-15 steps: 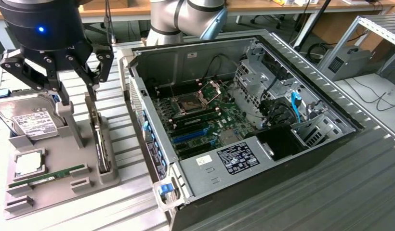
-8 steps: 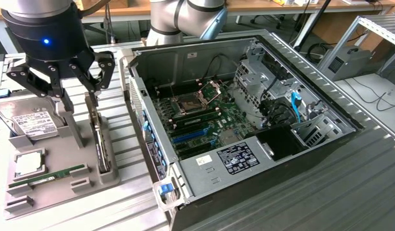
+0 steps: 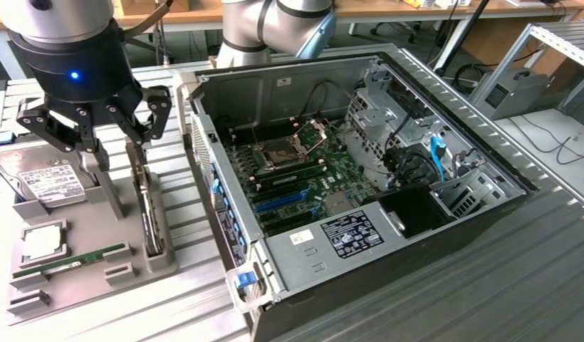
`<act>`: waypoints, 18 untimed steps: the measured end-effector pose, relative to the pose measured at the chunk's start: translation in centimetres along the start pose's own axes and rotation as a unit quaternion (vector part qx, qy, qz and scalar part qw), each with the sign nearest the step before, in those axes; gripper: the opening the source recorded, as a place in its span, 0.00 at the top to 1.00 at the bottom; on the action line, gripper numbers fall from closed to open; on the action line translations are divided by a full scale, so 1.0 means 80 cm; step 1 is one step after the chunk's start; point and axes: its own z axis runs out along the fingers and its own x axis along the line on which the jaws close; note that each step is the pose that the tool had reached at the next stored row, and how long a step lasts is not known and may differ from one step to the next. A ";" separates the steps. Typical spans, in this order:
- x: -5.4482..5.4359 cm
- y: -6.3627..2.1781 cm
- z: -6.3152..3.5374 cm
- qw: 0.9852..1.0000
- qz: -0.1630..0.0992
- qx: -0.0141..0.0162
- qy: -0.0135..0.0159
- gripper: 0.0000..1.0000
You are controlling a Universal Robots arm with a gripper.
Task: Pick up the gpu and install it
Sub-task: 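Pick up the gpu and move the gpu toward the slot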
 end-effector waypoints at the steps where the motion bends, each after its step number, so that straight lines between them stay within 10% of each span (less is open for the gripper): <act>1: 0.000 0.000 0.002 1.000 0.000 0.000 0.000 0.52; 18: 0.001 -0.002 0.049 1.000 0.000 0.000 0.000 0.52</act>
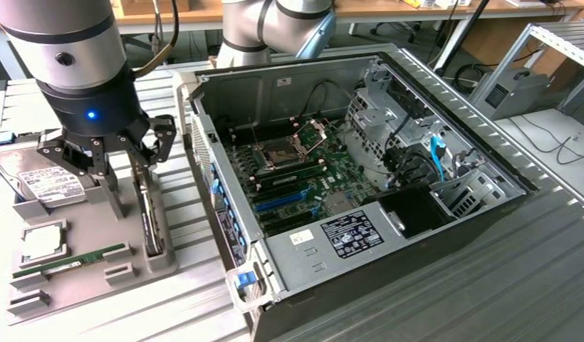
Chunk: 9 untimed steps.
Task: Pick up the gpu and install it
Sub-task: 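Pick up the gpu and move the gpu toward the slot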
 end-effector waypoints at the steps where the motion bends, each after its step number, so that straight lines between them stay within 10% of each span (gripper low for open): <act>1: 0.000 0.000 0.002 1.000 0.000 0.000 0.000 0.52; 9: 0.001 -0.001 0.021 1.000 0.000 0.000 0.000 0.52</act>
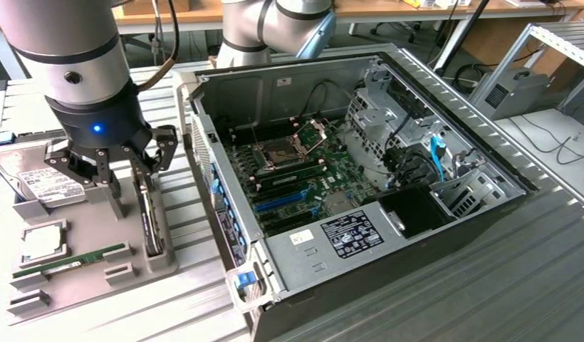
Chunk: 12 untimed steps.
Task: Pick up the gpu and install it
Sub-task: 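Pick up the gpu and move the gpu toward the slot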
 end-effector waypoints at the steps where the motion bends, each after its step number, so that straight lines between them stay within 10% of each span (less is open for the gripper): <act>1: 0.000 0.000 0.003 1.000 0.000 0.000 0.000 0.52; 12: -0.001 -0.001 0.012 1.000 0.000 0.000 0.000 0.52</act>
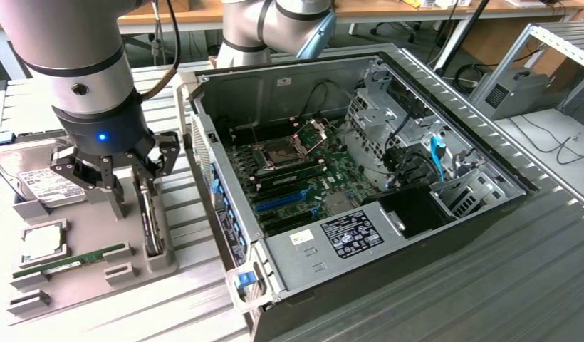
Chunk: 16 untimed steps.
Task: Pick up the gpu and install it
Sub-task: 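Pick up the gpu and move the gpu toward the slot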
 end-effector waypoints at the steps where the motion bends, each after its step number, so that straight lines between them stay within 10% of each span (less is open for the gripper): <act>1: 0.000 -0.001 0.000 1.000 0.000 0.000 0.000 0.52; 16: 0.000 -0.005 0.020 1.000 0.000 0.000 0.000 0.52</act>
